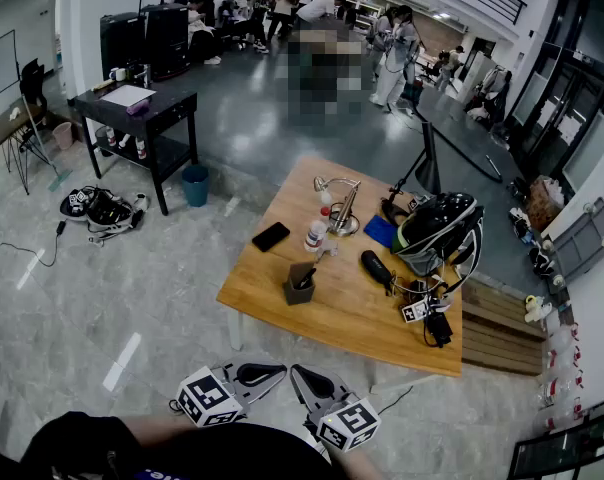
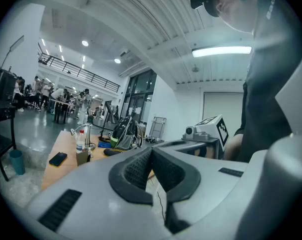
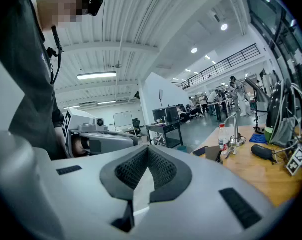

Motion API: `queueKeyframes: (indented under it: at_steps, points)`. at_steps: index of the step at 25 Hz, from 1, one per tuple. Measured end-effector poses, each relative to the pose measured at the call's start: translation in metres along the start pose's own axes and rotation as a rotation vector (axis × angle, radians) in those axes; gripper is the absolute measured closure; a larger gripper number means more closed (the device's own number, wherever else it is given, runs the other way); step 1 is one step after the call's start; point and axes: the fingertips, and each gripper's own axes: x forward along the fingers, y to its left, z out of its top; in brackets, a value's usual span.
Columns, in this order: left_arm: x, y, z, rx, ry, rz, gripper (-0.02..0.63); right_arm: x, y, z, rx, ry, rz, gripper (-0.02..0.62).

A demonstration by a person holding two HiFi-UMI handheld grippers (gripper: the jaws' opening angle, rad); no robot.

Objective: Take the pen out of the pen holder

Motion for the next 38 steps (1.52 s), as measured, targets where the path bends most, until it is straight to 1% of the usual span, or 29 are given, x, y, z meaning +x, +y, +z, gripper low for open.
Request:
queueKeyframes:
  at_steps: [3, 8, 16, 22, 25, 28, 30, 33, 36, 38]
  points:
    - [0.003, 0.002, -0.001, 0.0, 0.002, 0.002, 0.597, 0.001, -0.003, 0.0, -0.009, 0.005, 0.01, 0.589]
    - [0.009, 0.004, -0.002, -0.001, 0.004, 0.006, 0.597, 0.0, -0.01, -0.002, 0.002, -0.001, 0.002, 0.589]
    - [0.019, 0.006, 0.0, 0.003, 0.006, 0.03, 0.597, -0.004, -0.014, 0.003, -0.009, -0.024, 0.039, 0.589]
    - [0.04, 0.005, -0.001, 0.0, 0.003, 0.078, 0.597, -0.02, -0.035, -0.001, 0.007, -0.028, 0.058, 0.589]
    - [0.051, 0.01, -0.003, -0.012, -0.016, 0.115, 0.597, -0.025, -0.046, -0.008, -0.002, -0.005, 0.081, 0.589]
    - [0.054, 0.016, -0.006, -0.026, -0.019, 0.135, 0.597, -0.023, -0.057, -0.014, 0.013, 0.017, 0.078, 0.589]
    - [0.054, 0.024, -0.006, -0.031, -0.013, 0.137, 0.597, -0.017, -0.061, -0.013, 0.02, 0.027, 0.077, 0.589]
    - [0.056, 0.049, -0.005, -0.037, -0.015, 0.134, 0.597, 0.004, -0.073, -0.01, 0.014, 0.041, 0.072, 0.589]
    - [0.059, 0.078, -0.002, -0.033, -0.014, 0.102, 0.597, 0.031, -0.087, -0.006, 0.014, 0.052, 0.045, 0.589]
    - [0.058, 0.097, 0.004, -0.016, -0.011, 0.071, 0.597, 0.048, -0.095, -0.002, 0.002, 0.068, 0.027, 0.589]
